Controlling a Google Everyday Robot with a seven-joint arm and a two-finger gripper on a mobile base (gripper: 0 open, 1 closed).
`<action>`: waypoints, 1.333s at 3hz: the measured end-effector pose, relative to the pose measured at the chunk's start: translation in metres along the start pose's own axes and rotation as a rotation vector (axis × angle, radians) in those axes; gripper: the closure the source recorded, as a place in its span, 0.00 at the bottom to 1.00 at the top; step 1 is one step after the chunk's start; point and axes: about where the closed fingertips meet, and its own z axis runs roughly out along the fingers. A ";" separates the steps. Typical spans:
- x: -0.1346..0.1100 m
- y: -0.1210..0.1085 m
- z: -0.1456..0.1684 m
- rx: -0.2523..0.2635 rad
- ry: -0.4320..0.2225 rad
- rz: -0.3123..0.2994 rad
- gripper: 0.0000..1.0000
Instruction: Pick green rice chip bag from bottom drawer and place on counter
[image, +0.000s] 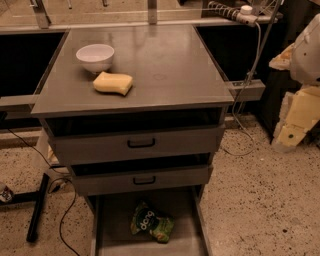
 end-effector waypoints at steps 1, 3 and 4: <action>0.000 0.000 0.000 0.000 0.000 0.000 0.00; 0.007 0.023 0.061 -0.080 -0.091 -0.038 0.00; 0.013 0.043 0.110 -0.103 -0.163 -0.081 0.00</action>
Offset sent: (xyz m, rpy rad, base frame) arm -0.0064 0.0074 -0.0526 0.0845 0.0678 0.0661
